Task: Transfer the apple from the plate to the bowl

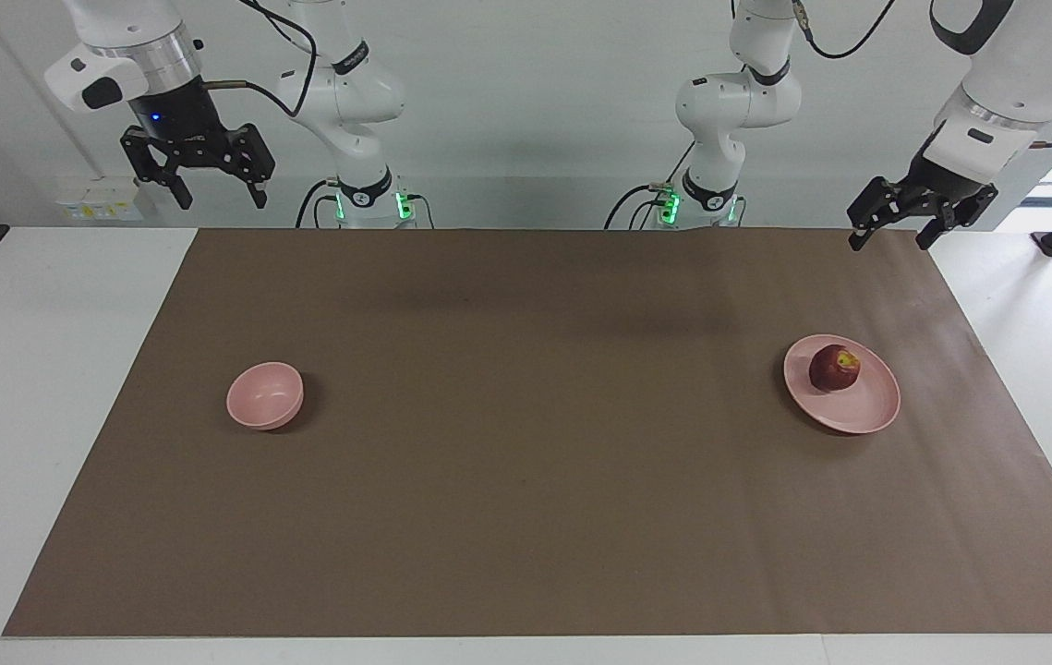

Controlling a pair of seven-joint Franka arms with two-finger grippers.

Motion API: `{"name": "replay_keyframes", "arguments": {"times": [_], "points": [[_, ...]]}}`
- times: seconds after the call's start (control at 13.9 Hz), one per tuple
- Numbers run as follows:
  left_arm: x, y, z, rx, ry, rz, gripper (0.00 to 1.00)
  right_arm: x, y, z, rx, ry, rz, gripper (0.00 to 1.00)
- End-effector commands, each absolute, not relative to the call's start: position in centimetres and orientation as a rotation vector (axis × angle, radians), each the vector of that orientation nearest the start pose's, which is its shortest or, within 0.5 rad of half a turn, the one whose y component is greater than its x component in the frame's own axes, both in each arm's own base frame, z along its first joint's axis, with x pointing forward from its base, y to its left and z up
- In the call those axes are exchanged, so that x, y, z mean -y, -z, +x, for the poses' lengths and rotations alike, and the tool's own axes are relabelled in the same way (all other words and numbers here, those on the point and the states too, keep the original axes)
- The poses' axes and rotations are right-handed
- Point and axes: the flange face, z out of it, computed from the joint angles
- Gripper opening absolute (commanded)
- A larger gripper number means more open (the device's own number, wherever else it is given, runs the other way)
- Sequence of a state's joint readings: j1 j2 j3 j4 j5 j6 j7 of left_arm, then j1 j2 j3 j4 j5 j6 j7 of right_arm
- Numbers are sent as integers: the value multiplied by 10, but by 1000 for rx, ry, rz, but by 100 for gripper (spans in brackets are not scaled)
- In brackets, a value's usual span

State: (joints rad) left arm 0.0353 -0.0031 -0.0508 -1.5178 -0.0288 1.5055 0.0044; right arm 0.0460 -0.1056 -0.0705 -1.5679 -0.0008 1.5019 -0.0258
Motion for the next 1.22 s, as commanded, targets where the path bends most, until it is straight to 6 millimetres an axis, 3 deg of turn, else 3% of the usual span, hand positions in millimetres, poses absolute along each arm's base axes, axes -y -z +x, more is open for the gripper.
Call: {"name": "replay_keyframes", "arguments": {"times": [0.0,1.15], "points": [[10,-649,540,-29,-20,-3179,100,16,-677,509,30,84,-3125,100],[7,-651,544,-23,12,-3174,100,16,-677,509,30,84,-3125,100]]}}
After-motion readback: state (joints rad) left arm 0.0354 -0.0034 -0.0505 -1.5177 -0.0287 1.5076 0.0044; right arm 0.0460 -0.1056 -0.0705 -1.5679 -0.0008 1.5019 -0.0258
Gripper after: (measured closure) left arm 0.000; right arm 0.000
